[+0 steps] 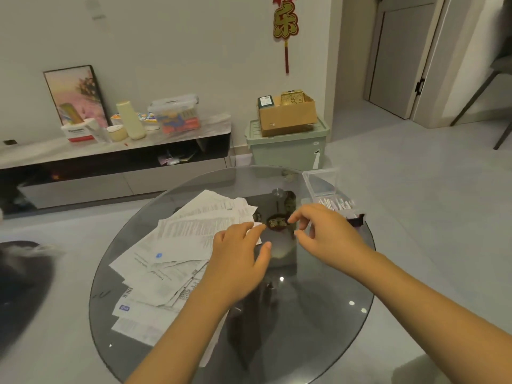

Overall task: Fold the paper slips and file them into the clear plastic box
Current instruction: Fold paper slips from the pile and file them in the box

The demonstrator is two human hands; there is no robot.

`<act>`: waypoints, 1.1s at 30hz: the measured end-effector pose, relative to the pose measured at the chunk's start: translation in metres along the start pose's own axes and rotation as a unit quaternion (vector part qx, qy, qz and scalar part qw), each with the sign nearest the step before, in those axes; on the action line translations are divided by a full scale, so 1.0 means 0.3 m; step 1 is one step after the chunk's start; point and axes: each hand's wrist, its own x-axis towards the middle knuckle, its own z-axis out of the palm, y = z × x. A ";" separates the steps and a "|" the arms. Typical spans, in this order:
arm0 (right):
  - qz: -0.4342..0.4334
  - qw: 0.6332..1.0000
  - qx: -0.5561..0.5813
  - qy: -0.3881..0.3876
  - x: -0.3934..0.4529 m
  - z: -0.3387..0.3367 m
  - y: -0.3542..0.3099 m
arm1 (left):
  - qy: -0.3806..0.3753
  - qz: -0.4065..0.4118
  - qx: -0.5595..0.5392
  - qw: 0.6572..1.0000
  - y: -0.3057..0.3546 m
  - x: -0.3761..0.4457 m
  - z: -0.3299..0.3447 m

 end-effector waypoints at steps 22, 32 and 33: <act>-0.029 0.980 -0.116 -0.159 -0.024 0.169 -0.058 | 0.114 -0.197 -0.022 0.974 -0.201 0.001 0.121; -0.081 0.987 -0.110 -0.082 -0.018 0.157 -0.036 | 0.048 -0.130 -0.314 0.939 -0.107 -0.085 0.078; -0.079 0.983 -0.131 -0.102 -0.017 0.149 -0.034 | 0.038 -0.128 -0.317 0.939 -0.100 -0.102 0.073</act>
